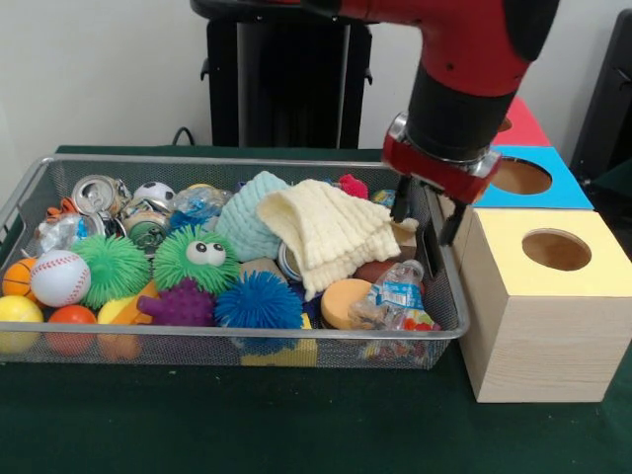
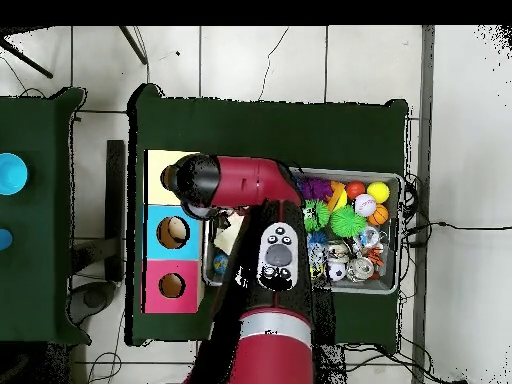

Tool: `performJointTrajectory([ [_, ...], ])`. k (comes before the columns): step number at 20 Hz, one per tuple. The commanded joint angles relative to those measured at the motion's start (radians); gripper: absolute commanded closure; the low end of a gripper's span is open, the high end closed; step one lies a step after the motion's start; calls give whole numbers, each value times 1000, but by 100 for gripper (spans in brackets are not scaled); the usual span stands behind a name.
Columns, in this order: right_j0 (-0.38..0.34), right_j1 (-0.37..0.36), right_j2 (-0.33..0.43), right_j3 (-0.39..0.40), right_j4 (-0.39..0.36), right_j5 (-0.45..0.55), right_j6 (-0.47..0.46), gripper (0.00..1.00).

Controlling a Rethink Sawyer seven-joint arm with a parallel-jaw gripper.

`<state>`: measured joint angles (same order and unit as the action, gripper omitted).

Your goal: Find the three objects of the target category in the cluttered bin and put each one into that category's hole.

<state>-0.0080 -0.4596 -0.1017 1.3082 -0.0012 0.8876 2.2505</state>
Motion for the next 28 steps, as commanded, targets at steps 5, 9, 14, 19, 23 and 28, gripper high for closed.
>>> performJointTrajectory([
  [5, -73, 65, 62, -29, 35, 5, 61, 0],
  [9, -104, 113, 80, -111, 20, 47, 6, 0],
  [14, -116, 142, 93, -163, 14, 81, -7, 0],
  [19, -102, 129, 83, -150, 16, 76, 22, 0],
  [23, -93, 111, 79, -124, 23, 62, 39, 0],
  [28, -81, 64, 67, -90, 21, 77, 38, 0],
])
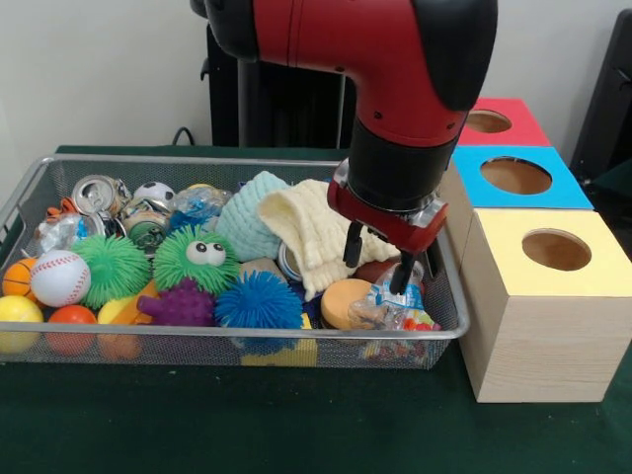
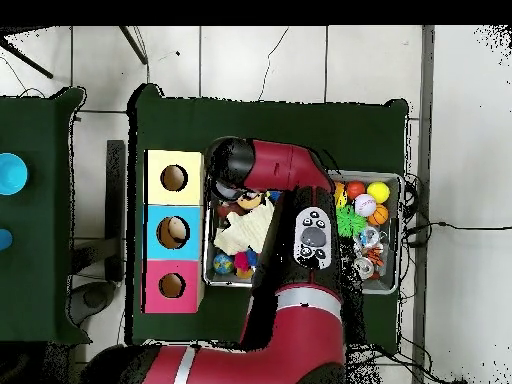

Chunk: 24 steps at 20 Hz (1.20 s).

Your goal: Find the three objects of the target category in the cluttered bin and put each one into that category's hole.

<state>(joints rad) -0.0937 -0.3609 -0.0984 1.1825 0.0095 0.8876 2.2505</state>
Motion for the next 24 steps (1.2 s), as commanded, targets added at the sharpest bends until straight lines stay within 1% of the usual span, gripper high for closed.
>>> performJointTrajectory([
  [1, 8, -36, 62, 34, 6, 73, 35, 0],
  [3, 12, -32, 60, 27, -1, 66, 31, 0],
  [5, 6, -7, 67, 0, -6, 63, 16, 0],
  [8, -13, 54, 95, -52, -10, 45, -23, 0],
  [11, -21, 77, 111, -66, -7, 18, -32, 0],
  [13, -27, 94, 118, -90, -9, 16, -46, 0],
  [16, -39, 130, 136, -115, -17, -19, -73, 0],
  [20, -36, 118, 138, -122, -32, 1, -93, 0],
  [22, -29, 84, 131, -123, -43, 60, -118, 0],
  [23, -30, 76, 134, -123, -49, 71, -135, 0],
  [24, -34, 80, 148, -137, -66, 84, -190, 0],
])
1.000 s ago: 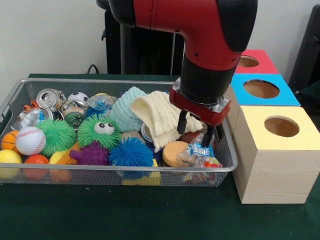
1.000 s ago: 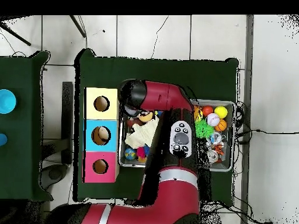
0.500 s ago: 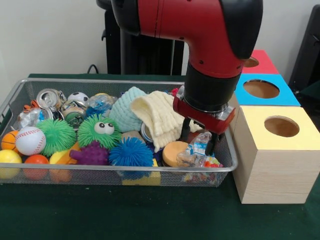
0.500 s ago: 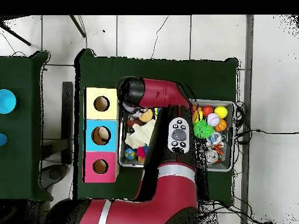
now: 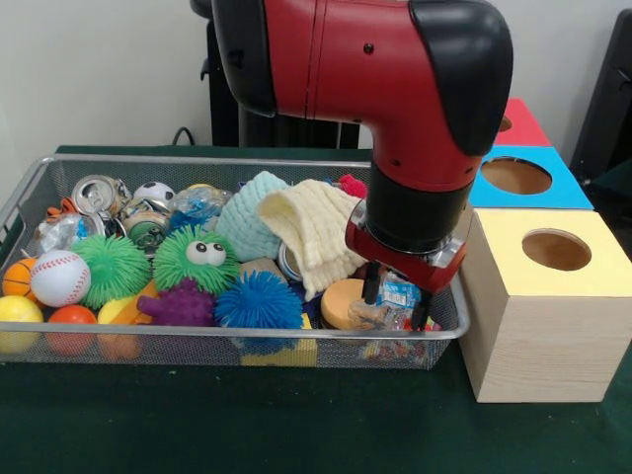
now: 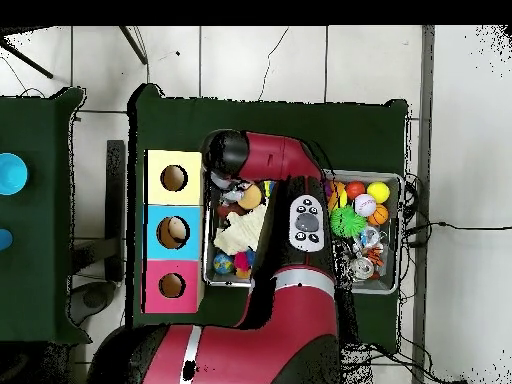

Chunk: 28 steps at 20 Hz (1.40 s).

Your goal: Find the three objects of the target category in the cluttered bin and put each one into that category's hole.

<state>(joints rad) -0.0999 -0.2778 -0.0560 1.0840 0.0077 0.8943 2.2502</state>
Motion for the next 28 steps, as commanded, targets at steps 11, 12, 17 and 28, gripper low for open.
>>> performJointTrajectory([
  [11, -76, -31, 211, -235, -252, 510, -669, 0],
  [12, -78, -42, 214, -227, -256, 511, -675, 0],
  [17, -104, -65, 241, -177, -252, 463, -696, 0],
  [28, -95, -338, 182, 265, -240, -201, -366, 0],
])
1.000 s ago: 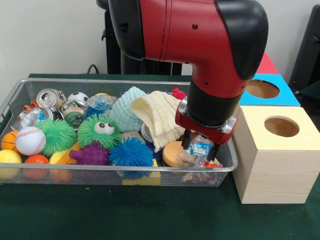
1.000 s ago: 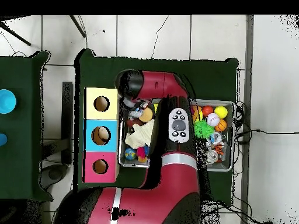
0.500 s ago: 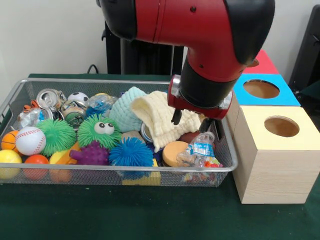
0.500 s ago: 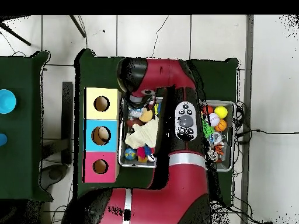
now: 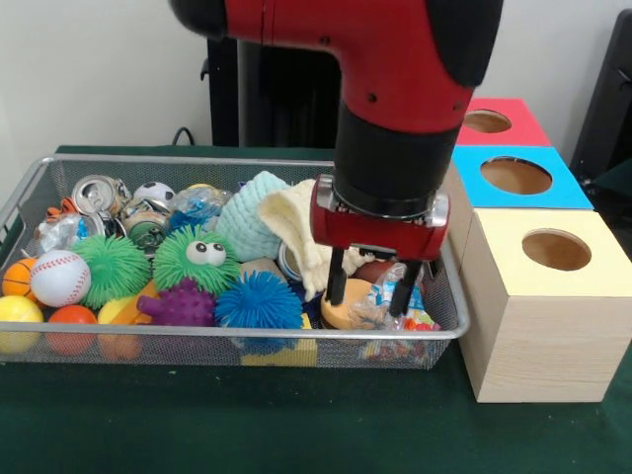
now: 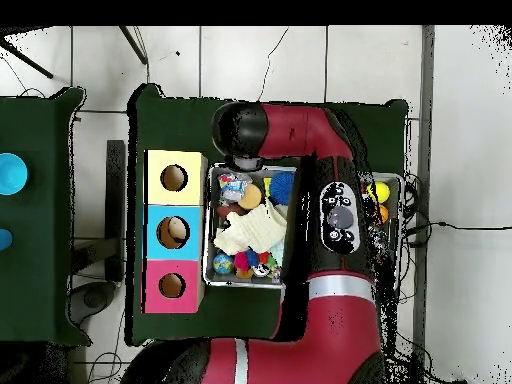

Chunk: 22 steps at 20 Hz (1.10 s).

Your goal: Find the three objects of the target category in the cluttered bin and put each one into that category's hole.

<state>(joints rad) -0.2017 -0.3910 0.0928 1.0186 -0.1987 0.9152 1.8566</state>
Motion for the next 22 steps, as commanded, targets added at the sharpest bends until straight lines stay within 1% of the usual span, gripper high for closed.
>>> performJointTrajectory([
  [1, 15, -245, 21, 343, -24, -203, 31, 0],
  [2, 25, -268, 8, 362, -17, -186, 34, 0],
  [3, 30, -274, 1, 368, -11, -179, 37, 0],
  [5, 42, -262, -16, 371, 2, -151, 54, 0],
  [6, 47, -255, -22, 368, 10, -119, 58, 0],
  [8, 45, -257, -14, 376, 17, -97, 39, 0],
  [13, 51, -304, -29, 406, 20, -72, 50, 0],
  [15, 41, -291, -23, 388, 19, -60, 41, 0],
  [19, 18, -229, 0, 343, 10, -89, 30, 0],
  [20, 18, -214, -3, 332, 7, -98, 40, 0],
  [21, 25, -208, -16, 326, 7, -95, 65, 0],
  [22, 48, -193, -54, 306, 15, -67, 144, 0],
])
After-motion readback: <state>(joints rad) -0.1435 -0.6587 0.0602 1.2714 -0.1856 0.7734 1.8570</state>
